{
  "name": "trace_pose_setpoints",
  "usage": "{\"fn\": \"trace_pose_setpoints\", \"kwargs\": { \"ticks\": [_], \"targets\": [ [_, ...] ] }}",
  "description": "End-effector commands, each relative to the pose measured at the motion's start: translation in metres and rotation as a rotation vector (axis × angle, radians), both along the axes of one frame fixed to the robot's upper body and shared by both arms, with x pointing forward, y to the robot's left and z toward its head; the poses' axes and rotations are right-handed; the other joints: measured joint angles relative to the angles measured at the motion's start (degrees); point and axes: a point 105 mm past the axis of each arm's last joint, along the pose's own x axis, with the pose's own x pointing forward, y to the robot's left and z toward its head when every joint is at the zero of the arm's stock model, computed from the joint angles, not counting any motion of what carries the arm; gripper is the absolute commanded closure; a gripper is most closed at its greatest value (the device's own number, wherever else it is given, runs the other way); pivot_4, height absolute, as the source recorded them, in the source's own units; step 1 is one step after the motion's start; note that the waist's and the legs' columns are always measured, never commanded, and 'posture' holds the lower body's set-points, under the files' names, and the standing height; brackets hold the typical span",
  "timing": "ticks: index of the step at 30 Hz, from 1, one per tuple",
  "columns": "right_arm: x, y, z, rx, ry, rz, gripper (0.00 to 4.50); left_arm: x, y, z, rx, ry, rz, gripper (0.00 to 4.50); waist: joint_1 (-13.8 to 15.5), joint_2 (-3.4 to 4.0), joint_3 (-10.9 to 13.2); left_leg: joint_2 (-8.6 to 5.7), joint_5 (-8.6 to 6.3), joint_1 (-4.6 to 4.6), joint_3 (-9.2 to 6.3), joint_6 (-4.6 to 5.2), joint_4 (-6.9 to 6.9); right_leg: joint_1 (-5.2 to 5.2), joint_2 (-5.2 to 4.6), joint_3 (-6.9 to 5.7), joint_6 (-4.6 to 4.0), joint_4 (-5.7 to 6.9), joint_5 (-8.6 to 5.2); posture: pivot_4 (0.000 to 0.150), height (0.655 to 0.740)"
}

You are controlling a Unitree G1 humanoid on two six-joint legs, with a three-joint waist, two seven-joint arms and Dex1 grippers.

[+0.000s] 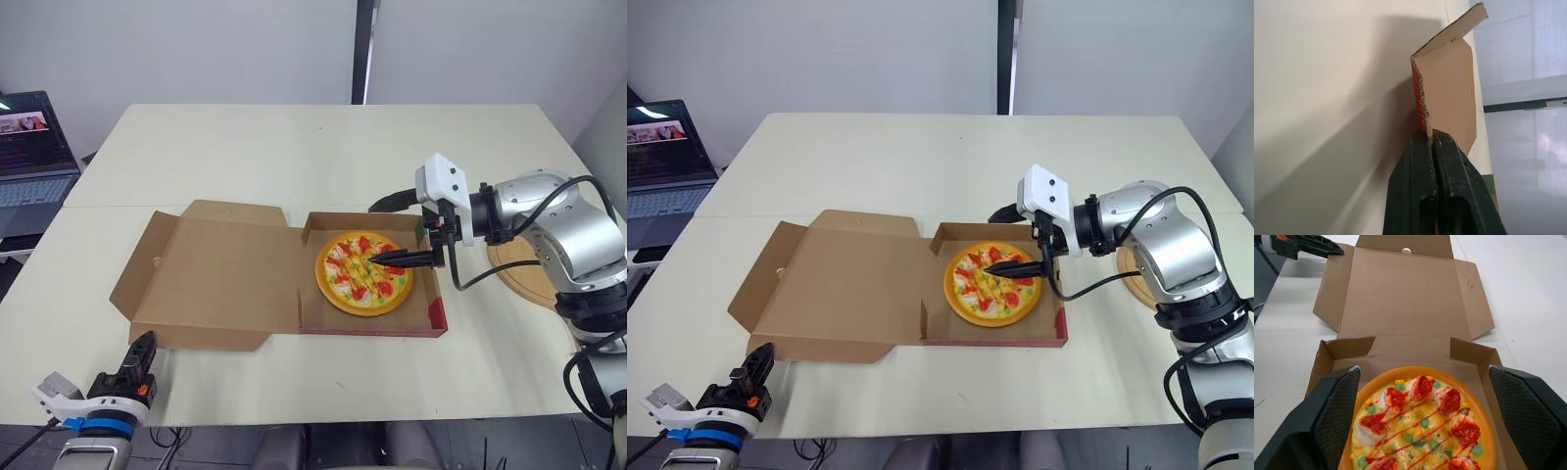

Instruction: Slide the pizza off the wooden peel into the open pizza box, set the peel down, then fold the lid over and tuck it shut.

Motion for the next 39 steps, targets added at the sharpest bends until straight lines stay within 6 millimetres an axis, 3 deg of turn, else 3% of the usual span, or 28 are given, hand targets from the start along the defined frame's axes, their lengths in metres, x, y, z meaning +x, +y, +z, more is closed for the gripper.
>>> {"fn": "trace_pose_setpoints", "kwargs": {
  "ticks": [1,5,14,17,23,39],
  "targets": [
    [-0.005,0.001,0.013,0.012,-0.055,0.017,0.00,0.001,-0.002,0.008,0.000,-0.019,-0.010,3.26,0.00,0.00,0.00,0.00,0.00,0.00,0.00,0.00,0.00,0.00,0.00,0.00,0.00,-0.01,0.00,0.150,0.7400],
    [-0.006,0.000,0.013,0.010,-0.053,0.018,0.00,0.003,-0.002,0.009,-0.009,-0.021,-0.011,1.95,0.01,0.00,0.00,0.00,0.00,0.00,-0.01,0.00,-0.01,0.00,0.00,-0.01,0.00,-0.01,0.00,0.150,0.7400],
    [-0.007,0.001,0.015,0.009,-0.055,0.030,0.00,0.007,-0.002,0.002,-0.039,-0.031,-0.011,1.95,0.01,0.00,0.00,0.00,0.01,0.00,0.01,-0.01,-0.02,0.00,0.00,0.00,0.00,-0.01,0.00,0.150,0.7400],
    [-0.008,0.002,0.016,0.011,-0.052,0.040,0.00,0.010,-0.001,0.000,-0.041,-0.034,-0.011,2.53,0.01,0.00,0.00,0.00,0.01,0.00,0.00,-0.02,-0.02,-0.01,0.00,-0.01,0.00,-0.01,0.00,0.150,0.7400],
    [-0.014,0.005,0.020,0.029,-0.035,0.071,0.00,0.012,0.000,-0.001,-0.037,-0.041,-0.016,4.47,0.01,0.03,-0.01,0.00,0.01,0.00,0.00,-0.01,-0.02,-0.01,0.00,0.00,0.00,-0.02,0.00,0.150,0.7400],
    [-0.027,0.011,0.032,0.115,0.021,0.125,0.00,0.016,-0.009,0.006,-0.011,-0.048,-0.034,4.49,0.01,0.04,-0.01,0.00,-0.01,0.00,-0.01,0.02,-0.04,0.00,0.00,-0.01,0.00,-0.02,0.01,0.150,0.7400]
  ]
}}
